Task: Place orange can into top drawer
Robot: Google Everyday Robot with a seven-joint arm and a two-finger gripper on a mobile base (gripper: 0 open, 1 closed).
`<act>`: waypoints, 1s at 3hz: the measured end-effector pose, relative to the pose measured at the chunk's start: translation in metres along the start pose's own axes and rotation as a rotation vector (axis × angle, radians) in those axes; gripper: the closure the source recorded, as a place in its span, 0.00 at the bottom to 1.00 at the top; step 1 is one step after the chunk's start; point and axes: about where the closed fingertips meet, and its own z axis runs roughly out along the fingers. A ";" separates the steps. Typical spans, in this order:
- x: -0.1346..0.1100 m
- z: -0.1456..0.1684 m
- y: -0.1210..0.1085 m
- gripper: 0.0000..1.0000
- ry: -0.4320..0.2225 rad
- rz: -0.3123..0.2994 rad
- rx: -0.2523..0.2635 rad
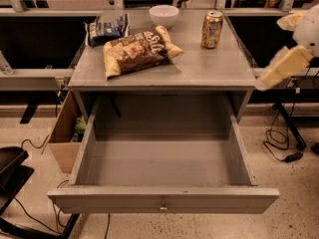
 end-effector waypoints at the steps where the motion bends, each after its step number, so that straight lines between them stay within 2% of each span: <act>1: -0.020 0.037 -0.057 0.00 -0.225 0.095 0.038; 2: -0.039 0.073 -0.090 0.00 -0.414 0.198 0.055; 3: -0.042 0.084 -0.098 0.00 -0.454 0.225 0.060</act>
Offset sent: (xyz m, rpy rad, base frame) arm 0.1818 0.0291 -0.0002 0.6966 -0.2355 -0.0782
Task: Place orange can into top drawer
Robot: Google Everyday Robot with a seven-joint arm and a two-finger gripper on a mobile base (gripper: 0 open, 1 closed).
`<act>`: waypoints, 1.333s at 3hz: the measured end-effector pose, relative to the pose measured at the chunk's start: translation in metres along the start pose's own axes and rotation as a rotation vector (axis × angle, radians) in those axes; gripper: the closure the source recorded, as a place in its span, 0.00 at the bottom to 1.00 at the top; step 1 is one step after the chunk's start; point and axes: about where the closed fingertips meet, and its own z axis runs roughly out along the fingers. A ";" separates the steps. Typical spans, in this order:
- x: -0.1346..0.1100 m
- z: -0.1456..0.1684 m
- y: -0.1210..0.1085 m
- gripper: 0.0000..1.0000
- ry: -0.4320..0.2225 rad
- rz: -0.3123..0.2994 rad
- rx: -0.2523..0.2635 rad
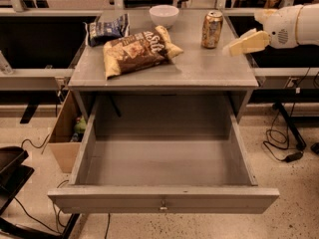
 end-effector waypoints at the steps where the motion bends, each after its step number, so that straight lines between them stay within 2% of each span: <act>1: 0.000 0.000 0.000 0.00 0.000 0.000 0.000; 2: 0.007 0.020 -0.014 0.00 -0.036 0.046 0.029; 4: 0.027 0.073 -0.089 0.00 -0.173 0.186 0.153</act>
Offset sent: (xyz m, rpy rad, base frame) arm 0.0620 -0.0053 -0.0287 0.1474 -0.0169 -0.1122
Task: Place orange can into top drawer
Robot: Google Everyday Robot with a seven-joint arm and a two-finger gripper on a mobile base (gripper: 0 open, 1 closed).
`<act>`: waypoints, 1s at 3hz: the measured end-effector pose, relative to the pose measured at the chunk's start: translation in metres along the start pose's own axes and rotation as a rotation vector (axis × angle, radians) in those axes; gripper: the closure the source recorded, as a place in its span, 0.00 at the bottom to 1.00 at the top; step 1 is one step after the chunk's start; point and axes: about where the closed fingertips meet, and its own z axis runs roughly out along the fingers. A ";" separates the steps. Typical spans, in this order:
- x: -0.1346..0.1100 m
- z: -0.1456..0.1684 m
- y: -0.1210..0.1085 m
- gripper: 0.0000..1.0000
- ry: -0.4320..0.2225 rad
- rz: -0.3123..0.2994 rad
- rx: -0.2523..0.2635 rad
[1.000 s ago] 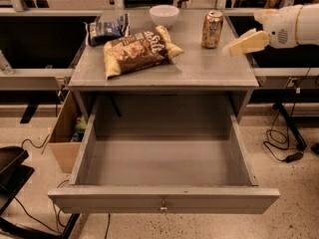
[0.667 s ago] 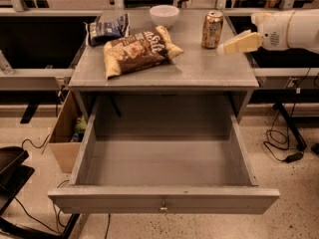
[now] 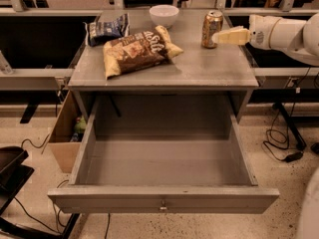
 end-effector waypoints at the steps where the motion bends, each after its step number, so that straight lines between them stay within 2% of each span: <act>1: 0.003 0.028 -0.025 0.00 -0.064 0.042 0.036; 3: 0.000 0.081 -0.033 0.00 -0.105 0.054 0.022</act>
Offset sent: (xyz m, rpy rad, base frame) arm 0.1162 0.0119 -0.0066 0.1240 -0.0702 -0.0308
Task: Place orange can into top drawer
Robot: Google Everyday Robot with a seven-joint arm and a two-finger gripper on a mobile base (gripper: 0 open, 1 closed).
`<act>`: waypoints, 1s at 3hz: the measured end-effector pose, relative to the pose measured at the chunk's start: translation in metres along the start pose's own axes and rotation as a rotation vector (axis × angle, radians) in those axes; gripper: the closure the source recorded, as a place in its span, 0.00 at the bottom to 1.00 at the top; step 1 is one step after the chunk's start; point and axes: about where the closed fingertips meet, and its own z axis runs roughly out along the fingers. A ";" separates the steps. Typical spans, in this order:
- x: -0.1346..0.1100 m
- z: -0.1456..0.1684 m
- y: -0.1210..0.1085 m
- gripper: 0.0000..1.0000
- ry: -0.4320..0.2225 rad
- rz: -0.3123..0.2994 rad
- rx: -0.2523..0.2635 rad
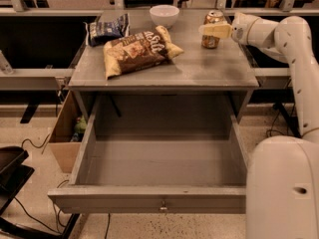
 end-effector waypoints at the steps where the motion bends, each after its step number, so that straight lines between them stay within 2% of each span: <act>1: 0.002 0.018 0.005 0.00 -0.002 0.002 -0.016; 2: 0.006 0.031 0.009 0.18 -0.001 0.008 -0.024; 3: 0.006 0.031 0.009 0.41 -0.003 0.008 -0.024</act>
Offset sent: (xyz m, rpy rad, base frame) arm 0.0432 0.0206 -0.0075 0.0142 0.0075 0.0242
